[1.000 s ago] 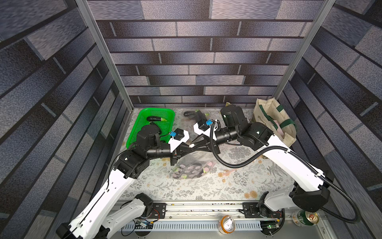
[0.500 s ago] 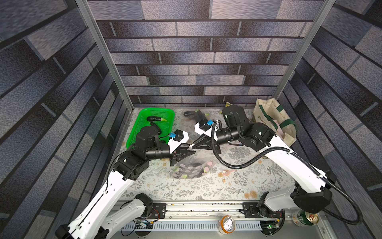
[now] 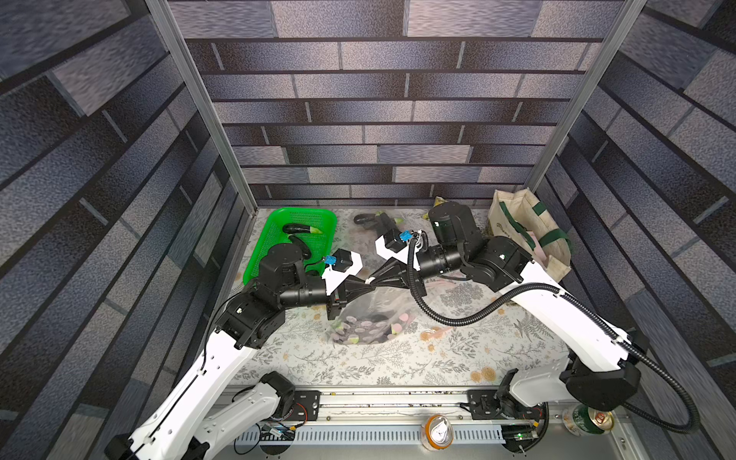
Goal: Place the eggplant in a zip-top bag and seal the zipper
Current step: Zip the zipper on the zipper food storage bag.
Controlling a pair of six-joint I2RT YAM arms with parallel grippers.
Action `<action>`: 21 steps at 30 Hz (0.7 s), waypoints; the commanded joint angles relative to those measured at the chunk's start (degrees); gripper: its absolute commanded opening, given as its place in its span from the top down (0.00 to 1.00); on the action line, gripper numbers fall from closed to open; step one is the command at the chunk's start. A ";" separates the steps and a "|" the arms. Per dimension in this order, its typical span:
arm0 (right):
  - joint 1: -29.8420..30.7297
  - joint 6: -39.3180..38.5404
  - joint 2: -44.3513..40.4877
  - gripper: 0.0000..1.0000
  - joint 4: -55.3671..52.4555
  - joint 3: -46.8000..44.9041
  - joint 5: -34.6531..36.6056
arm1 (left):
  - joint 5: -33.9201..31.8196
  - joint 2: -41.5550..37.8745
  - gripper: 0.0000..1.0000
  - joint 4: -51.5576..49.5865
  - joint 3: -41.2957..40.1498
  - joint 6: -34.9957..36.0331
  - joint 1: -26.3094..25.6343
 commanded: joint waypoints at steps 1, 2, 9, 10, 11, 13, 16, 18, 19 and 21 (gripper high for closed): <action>0.40 -0.88 -1.70 1.00 -0.39 -0.74 0.31 | -0.84 0.34 1.00 -1.99 2.01 0.59 -0.12; 0.38 -1.18 -1.99 1.00 -0.59 -1.14 0.76 | -1.14 0.27 1.00 -2.19 2.20 0.55 0.05; -0.40 -1.54 -4.37 1.00 -0.90 -4.99 3.30 | 0.33 -2.05 1.00 -2.30 2.49 -0.58 3.13; -0.55 -1.54 -4.71 1.00 -1.07 -5.44 3.68 | 0.65 -2.56 1.00 -2.00 2.50 -1.05 3.76; -0.88 -1.50 -5.04 1.00 -1.30 -5.85 3.95 | 0.90 -3.08 1.00 -1.67 2.46 -1.48 4.34; -1.68 -1.46 -5.77 1.00 -1.39 -7.01 4.23 | 1.21 -3.97 1.00 -1.40 2.67 -2.01 5.10; -3.34 -1.46 -7.07 1.00 -1.29 -8.88 5.04 | 1.58 -4.84 1.00 -1.62 3.32 -2.70 6.05; -4.45 -1.53 -7.89 1.00 -1.30 -10.08 5.63 | 1.22 -5.06 1.00 -2.43 4.09 -2.50 6.30; -5.22 -1.58 -8.35 1.00 -1.30 -10.70 5.68 | 0.72 -5.18 1.00 -2.96 4.57 -2.40 6.47; -6.98 -1.76 -9.31 1.00 -1.29 -12.18 5.91 | -0.41 -5.27 1.00 -3.91 5.54 -2.15 6.65</action>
